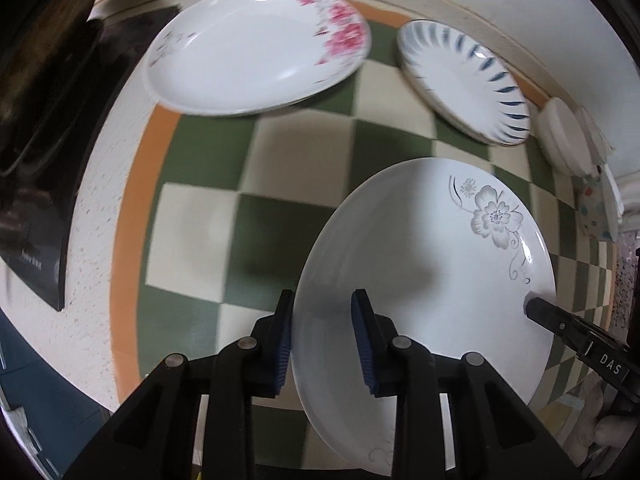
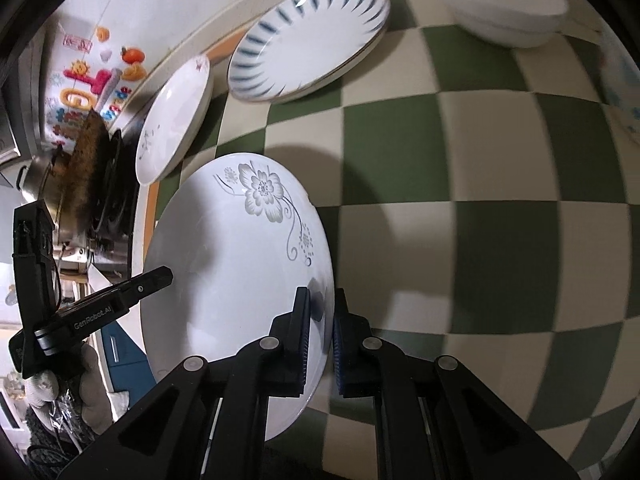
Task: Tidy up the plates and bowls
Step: 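Lift the grey-flower plate with both grippers and carry it toward the pink-flower plate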
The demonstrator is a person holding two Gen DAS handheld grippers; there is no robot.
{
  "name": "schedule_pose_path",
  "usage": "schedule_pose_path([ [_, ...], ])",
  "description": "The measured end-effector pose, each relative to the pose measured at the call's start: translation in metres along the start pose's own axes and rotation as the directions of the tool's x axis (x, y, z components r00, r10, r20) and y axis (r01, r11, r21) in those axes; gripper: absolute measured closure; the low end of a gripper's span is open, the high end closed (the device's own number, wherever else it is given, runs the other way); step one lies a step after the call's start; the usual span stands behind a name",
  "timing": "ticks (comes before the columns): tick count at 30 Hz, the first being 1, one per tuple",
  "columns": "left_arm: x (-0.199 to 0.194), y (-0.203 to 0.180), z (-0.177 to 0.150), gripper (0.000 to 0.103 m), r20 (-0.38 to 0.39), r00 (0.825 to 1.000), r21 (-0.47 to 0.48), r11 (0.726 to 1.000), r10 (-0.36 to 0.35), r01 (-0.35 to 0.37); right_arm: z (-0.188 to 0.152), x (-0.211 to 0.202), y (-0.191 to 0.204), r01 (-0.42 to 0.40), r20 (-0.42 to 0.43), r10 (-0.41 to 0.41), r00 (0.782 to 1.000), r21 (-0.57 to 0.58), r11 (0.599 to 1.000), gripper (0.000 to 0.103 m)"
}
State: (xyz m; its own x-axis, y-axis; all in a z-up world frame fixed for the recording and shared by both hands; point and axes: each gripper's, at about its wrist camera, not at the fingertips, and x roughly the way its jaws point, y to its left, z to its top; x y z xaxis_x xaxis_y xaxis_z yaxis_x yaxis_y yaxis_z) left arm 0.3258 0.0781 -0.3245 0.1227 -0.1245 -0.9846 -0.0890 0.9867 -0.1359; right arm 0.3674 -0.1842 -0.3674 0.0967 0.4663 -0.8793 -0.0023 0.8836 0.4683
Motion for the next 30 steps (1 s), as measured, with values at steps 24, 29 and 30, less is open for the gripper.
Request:
schedule_pose_path([
  [24, 0.047, -0.092, 0.021, 0.077, -0.054, 0.999, 0.137, 0.991, 0.007, 0.0, -0.022, -0.063, -0.099, 0.034, 0.089, -0.045, 0.995, 0.127, 0.991, 0.091],
  [29, 0.049, -0.089, 0.016, 0.077, -0.062, 0.998, 0.117, 0.993, 0.017, -0.01, -0.022, -0.054, -0.1, 0.035, 0.062, -0.042, 0.997, 0.124, 0.992, 0.091],
  [30, 0.052, -0.091, 0.018, 0.077, -0.064, 0.998, 0.111, 0.994, 0.021, -0.014, -0.023, -0.052, -0.1, 0.035, 0.056, -0.042, 0.998, 0.122, 0.992, 0.091],
])
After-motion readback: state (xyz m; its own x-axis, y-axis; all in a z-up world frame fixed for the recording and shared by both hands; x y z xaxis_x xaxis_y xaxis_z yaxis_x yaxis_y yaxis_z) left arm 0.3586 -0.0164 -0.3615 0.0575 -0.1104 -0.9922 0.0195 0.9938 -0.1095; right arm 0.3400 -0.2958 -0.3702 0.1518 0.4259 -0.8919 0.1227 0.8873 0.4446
